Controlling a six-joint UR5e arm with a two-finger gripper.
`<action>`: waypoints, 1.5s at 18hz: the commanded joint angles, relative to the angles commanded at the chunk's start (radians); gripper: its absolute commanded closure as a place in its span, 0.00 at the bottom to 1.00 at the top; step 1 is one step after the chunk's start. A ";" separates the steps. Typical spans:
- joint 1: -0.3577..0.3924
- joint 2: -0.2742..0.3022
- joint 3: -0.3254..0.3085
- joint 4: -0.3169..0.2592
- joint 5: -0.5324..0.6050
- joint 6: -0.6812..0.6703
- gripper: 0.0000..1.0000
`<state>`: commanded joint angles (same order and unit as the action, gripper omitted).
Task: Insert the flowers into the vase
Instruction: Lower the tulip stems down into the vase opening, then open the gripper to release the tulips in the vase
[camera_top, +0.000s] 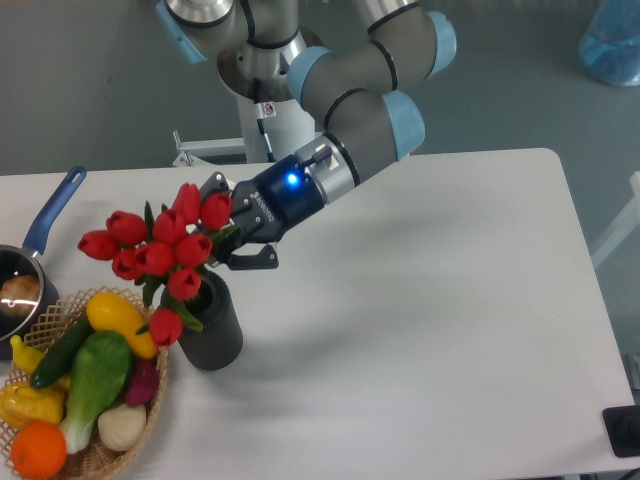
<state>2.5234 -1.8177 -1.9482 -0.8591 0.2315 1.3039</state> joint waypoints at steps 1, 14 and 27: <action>0.000 -0.006 0.000 0.003 0.002 0.000 0.74; 0.002 -0.035 0.000 0.003 0.103 0.052 0.00; 0.063 0.066 0.009 0.002 0.435 0.054 0.00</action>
<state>2.5863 -1.7520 -1.9390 -0.8575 0.6669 1.3576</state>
